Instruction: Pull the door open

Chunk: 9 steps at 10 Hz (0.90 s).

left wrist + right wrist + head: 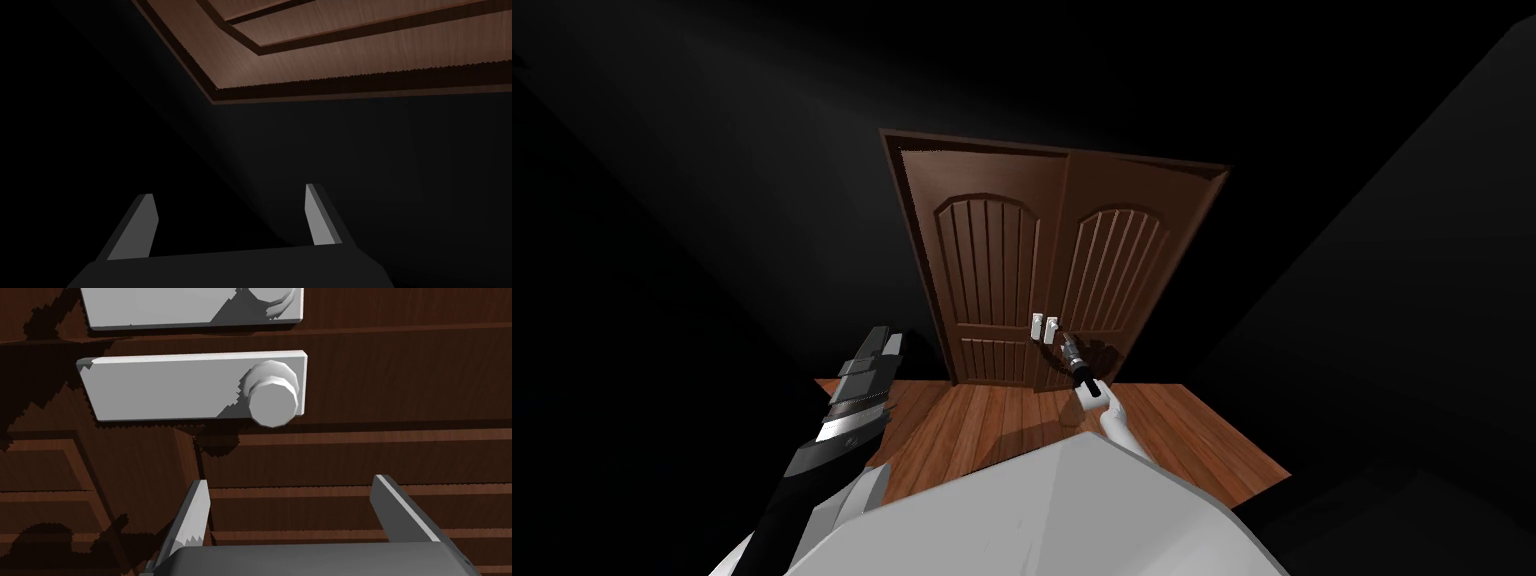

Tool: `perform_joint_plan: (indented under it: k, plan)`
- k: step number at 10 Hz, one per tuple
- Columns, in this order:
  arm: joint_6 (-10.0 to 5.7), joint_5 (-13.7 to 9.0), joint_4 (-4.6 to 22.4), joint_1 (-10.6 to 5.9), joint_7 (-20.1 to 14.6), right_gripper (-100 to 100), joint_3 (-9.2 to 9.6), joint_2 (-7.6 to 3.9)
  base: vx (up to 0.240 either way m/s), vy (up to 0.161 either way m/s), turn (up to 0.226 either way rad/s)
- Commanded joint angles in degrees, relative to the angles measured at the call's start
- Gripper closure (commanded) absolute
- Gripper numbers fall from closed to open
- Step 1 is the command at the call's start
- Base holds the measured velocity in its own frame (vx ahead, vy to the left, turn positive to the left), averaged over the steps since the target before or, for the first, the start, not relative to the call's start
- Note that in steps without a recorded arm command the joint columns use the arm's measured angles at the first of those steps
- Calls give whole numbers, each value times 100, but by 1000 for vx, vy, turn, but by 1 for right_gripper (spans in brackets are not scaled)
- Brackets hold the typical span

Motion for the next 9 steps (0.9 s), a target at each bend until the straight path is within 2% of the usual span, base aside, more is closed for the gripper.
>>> perform_joint_plan:
  k: [1,2,4,6,9]
  plan:
    - [0,0,0,0,0,-100,0,0,-77,29,10]
    - [22,-27,81,94,21,-100,-150,-76,-38,-47,-189]
    - [27,-61,214,166,81,-100,-342,-147,26,-127,-163]
    - [15,-65,247,135,108,-100,-360,-132,151,-102,10]
    - [-16,-52,235,14,131,-100,-275,-49,193,32,79]
